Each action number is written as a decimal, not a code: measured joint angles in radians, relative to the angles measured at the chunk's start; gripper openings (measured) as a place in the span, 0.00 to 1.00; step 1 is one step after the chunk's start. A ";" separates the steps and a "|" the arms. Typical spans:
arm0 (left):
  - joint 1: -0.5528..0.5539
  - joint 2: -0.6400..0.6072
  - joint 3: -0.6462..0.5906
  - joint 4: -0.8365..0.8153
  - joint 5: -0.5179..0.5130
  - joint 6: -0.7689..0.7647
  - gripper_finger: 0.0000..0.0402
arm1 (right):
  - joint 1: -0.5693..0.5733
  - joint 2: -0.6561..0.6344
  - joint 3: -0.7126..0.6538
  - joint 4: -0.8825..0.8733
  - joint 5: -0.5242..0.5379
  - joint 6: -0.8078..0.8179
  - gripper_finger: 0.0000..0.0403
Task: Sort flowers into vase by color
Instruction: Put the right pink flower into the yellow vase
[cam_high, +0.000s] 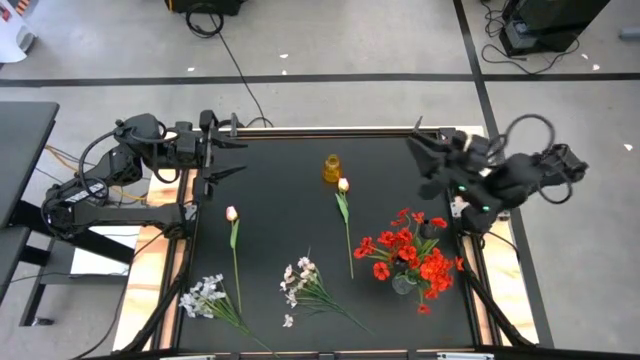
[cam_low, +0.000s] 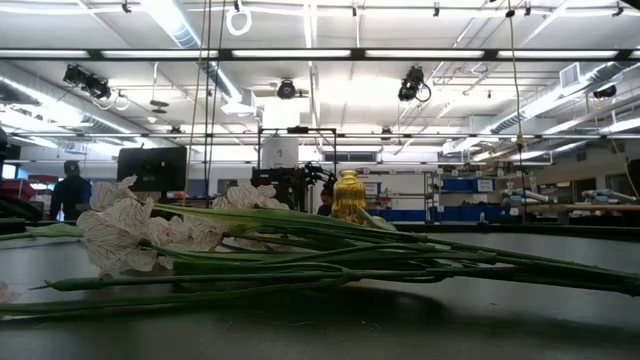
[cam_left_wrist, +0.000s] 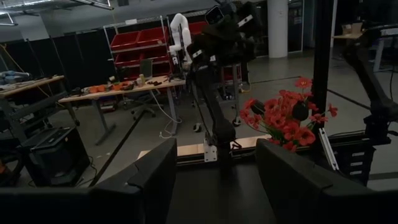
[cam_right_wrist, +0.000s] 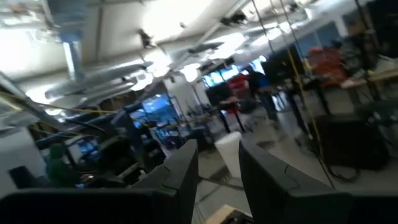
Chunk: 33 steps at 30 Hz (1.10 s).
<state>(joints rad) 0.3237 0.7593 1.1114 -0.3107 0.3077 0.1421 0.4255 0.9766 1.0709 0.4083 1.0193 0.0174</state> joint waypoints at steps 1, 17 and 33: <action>0.000 0.000 0.000 0.000 0.000 0.000 0.56 | -0.021 0.022 0.017 -0.037 -0.007 0.038 0.31; 0.000 0.000 0.000 0.000 0.000 0.000 0.56 | -0.472 0.349 0.212 -0.430 -0.427 0.455 0.31; 0.000 0.000 0.000 0.000 0.000 0.000 0.56 | -0.850 0.627 0.277 -0.785 -0.863 0.712 0.31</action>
<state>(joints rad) 0.3234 0.7589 1.1114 -0.3110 0.3077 0.1421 -0.4248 1.6039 1.3483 -0.3769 0.1567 0.7295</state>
